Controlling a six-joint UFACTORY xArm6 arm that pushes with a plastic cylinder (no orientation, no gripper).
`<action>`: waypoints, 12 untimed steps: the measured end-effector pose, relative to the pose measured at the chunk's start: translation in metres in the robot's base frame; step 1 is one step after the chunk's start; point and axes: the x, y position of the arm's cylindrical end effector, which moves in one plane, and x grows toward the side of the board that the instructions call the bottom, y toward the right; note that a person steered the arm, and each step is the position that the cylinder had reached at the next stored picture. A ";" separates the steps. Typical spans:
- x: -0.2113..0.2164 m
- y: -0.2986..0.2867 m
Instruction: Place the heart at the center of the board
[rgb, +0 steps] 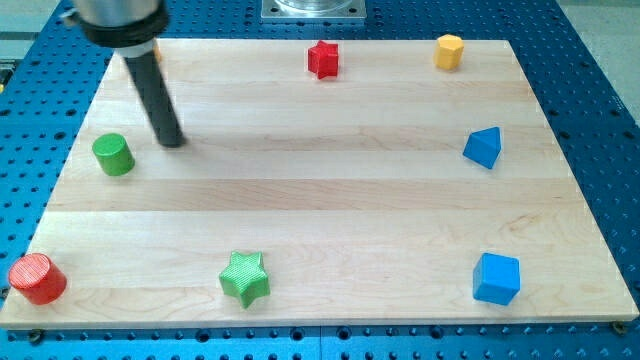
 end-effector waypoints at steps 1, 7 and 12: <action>-0.006 0.085; -0.034 -0.004; -0.179 -0.133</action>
